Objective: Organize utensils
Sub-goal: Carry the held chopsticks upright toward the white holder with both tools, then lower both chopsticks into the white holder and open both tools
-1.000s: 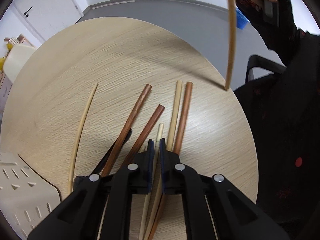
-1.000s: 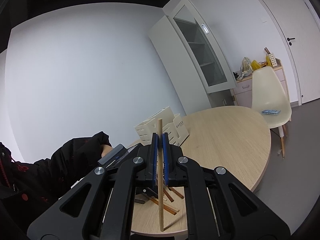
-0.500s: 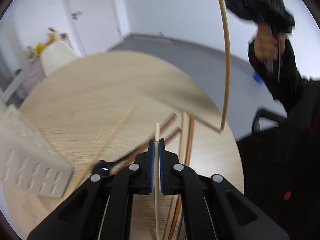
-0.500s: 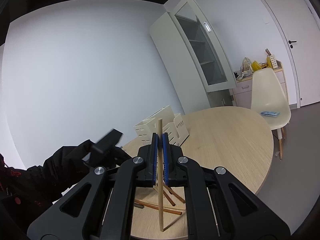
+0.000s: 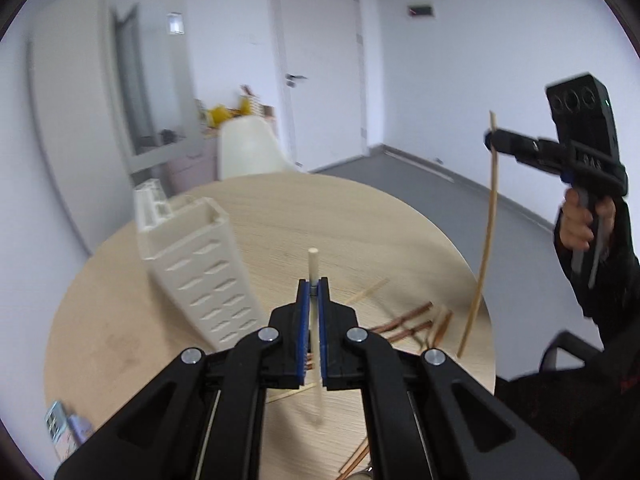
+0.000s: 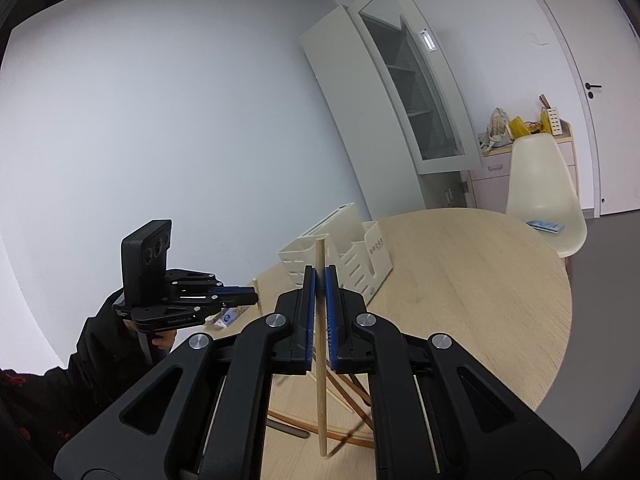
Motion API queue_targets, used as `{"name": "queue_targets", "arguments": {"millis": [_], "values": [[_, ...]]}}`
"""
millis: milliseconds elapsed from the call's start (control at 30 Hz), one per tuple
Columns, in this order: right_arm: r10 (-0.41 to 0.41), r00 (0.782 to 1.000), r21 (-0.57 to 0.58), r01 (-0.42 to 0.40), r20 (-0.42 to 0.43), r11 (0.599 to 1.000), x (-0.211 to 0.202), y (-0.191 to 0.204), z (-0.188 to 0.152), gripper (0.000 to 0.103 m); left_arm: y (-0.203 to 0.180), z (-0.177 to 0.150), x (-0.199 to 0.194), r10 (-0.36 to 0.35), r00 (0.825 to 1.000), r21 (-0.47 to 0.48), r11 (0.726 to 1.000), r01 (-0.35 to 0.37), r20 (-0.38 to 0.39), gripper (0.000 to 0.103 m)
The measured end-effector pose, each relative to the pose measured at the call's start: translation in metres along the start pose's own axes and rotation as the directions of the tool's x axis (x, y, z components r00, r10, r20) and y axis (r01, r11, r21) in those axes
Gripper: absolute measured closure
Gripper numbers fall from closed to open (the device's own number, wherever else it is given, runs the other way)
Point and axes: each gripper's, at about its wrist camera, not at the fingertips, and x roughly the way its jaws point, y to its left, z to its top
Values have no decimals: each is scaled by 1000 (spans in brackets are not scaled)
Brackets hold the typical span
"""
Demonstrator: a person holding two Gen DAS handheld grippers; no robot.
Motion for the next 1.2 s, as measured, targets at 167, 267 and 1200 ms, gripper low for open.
{"name": "queue_targets", "arguments": {"millis": [167,267,1200], "values": [[-2,1000,-45,2,6,999,12,18,17,98,17,3,-35,70,995,-93,994,-63,65,99],[1,1000,-71,1,20,997,20,28,29,98,26,6,-55,103,987,-167,983,-82,121,99],[-17,957,-165,67,289,984,154,76,161,98,143,78,-84,344,852,-512,852,-107,394,100]]}}
